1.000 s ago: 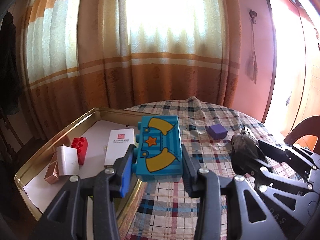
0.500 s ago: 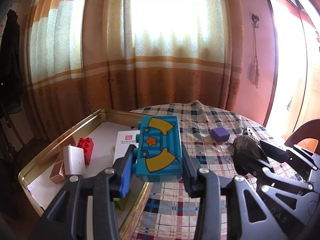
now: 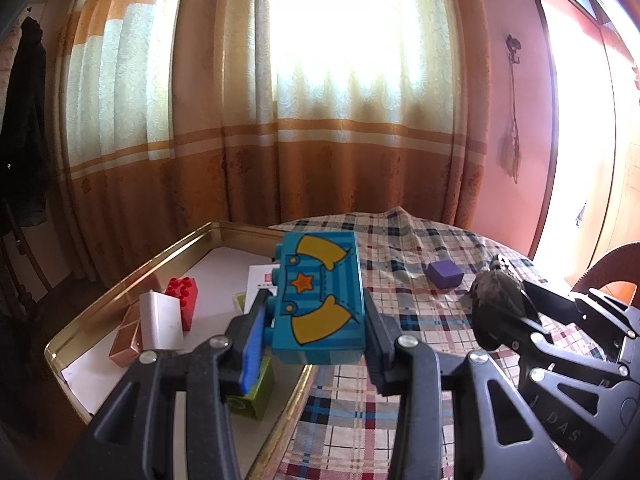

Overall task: Organize rigid objects
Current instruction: 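Carry the blue toy block and dark bracelet with both grippers toward the tin tray, then lower the blue block and bracelet into the tray and open both grippers, then move the left gripper to the purple cube while the right gripper grasps the brown comb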

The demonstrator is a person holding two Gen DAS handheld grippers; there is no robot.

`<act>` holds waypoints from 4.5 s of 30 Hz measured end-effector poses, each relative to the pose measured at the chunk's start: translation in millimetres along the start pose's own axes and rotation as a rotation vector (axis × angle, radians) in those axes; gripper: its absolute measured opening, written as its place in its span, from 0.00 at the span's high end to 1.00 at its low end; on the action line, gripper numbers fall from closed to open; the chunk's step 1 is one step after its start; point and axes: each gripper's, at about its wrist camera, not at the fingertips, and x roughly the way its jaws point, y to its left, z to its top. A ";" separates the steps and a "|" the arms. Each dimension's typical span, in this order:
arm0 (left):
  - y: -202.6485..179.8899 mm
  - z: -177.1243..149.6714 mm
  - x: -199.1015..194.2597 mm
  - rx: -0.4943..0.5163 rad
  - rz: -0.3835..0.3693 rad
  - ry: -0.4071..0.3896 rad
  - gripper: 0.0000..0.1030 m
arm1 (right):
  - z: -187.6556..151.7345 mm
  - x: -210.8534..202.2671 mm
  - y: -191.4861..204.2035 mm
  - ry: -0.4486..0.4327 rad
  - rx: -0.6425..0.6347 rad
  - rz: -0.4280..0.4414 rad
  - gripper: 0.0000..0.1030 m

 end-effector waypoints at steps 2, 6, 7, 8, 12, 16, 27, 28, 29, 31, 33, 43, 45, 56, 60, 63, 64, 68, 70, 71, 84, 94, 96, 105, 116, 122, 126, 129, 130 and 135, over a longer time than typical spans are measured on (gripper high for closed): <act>2.3 -0.1 -1.1 -0.006 -0.001 -0.003 0.60 | 0.5 -0.9 -0.5 -0.005 0.003 0.004 0.56; 5.7 -1.0 -2.4 -0.015 0.000 -0.004 0.60 | 1.6 -1.2 2.4 -0.010 0.010 0.019 0.56; 6.0 -1.1 -2.1 -0.016 0.000 -0.003 0.60 | 1.8 -1.2 4.4 -0.013 0.008 0.022 0.56; 6.0 -1.2 -2.4 -0.016 0.001 -0.005 0.60 | 1.9 -2.0 6.1 -0.018 0.006 0.025 0.56; 6.2 -1.5 -3.4 -0.013 0.004 -0.010 0.60 | 2.5 -2.2 13.4 -0.028 0.002 0.044 0.56; 6.7 -1.7 -5.2 -0.011 0.006 -0.015 0.60 | 2.1 -3.8 19.3 -0.038 -0.005 0.060 0.56; 16.0 -3.9 -13.6 -0.024 0.009 -0.035 0.60 | -0.1 -9.3 29.3 -0.056 -0.014 0.084 0.56; 16.6 -3.6 -13.9 -0.026 0.009 -0.035 0.60 | -0.3 -10.0 30.2 -0.058 -0.014 0.088 0.56; 17.6 -3.7 -14.4 -0.027 0.008 -0.036 0.60 | -0.5 -10.5 31.3 -0.058 -0.014 0.090 0.56; 19.9 -3.2 -15.8 -0.033 0.004 -0.037 0.60 | -0.4 -10.6 33.3 -0.057 -0.019 0.094 0.56; 21.5 -3.1 -16.1 -0.032 0.002 -0.036 0.60 | -0.7 -10.9 36.2 -0.055 -0.022 0.097 0.56; 24.0 -2.1 -18.5 -0.041 0.001 -0.035 0.60 | -2.1 -11.6 38.0 -0.053 -0.017 0.100 0.56; 24.0 -1.6 -18.2 -0.042 -0.003 -0.034 0.60 | -2.0 -11.9 38.6 -0.053 -0.015 0.100 0.56; 37.5 7.0 -25.7 -0.062 -0.002 -0.036 0.60 | 10.1 -4.0 48.5 -0.048 -0.023 0.113 0.56; 47.4 11.6 -25.8 -0.071 0.001 -0.028 0.60 | 18.5 -2.6 55.7 -0.049 -0.037 0.125 0.56; 53.4 13.5 -25.4 -0.076 0.011 -0.021 0.60 | 24.7 -0.4 61.4 -0.050 -0.046 0.137 0.56; 55.2 14.3 -25.3 -0.077 0.015 -0.019 0.60 | 27.0 1.0 63.1 -0.049 -0.047 0.142 0.56; 68.2 16.7 -24.6 -0.093 0.039 -0.012 0.60 | 37.4 7.0 70.9 -0.048 -0.054 0.165 0.56; 76.1 19.3 -24.3 -0.105 0.054 -0.008 0.60 | 43.2 8.7 75.1 -0.050 -0.058 0.174 0.56; 80.0 20.6 -24.4 -0.109 0.060 -0.007 0.60 | 46.8 9.9 78.1 -0.048 -0.061 0.181 0.56; 152.2 21.6 9.2 -0.176 0.193 0.144 0.60 | 61.9 38.3 137.7 0.046 -0.135 0.293 0.56; 159.5 16.8 25.2 -0.167 0.207 0.211 0.60 | 43.9 56.1 163.5 0.120 -0.182 0.335 0.56; 158.5 16.1 26.2 -0.169 0.208 0.216 0.58 | 42.9 58.9 166.7 0.134 -0.187 0.358 0.55; 158.8 21.0 17.8 -0.183 0.228 0.181 0.28 | 40.8 49.4 162.8 0.099 -0.194 0.366 0.39; 119.1 26.6 2.3 -0.154 0.147 0.154 0.24 | 30.7 23.7 88.8 0.083 -0.111 0.276 0.39; 53.8 34.4 -4.2 -0.041 0.059 0.132 0.07 | 21.3 27.9 22.9 0.119 -0.034 0.137 0.39; 13.5 39.2 3.0 0.006 -0.036 0.153 0.03 | 17.1 42.7 -30.5 0.173 0.038 -0.004 0.39; -17.5 38.8 28.2 0.046 -0.067 0.210 0.02 | 13.8 58.5 -63.8 0.222 0.085 -0.059 0.39; -23.5 37.9 35.1 0.051 -0.071 0.229 0.02 | 12.3 64.2 -73.8 0.246 0.099 -0.077 0.39; -48.0 34.8 78.2 0.041 -0.069 0.339 0.02 | 7.4 85.9 -95.1 0.327 0.107 -0.108 0.39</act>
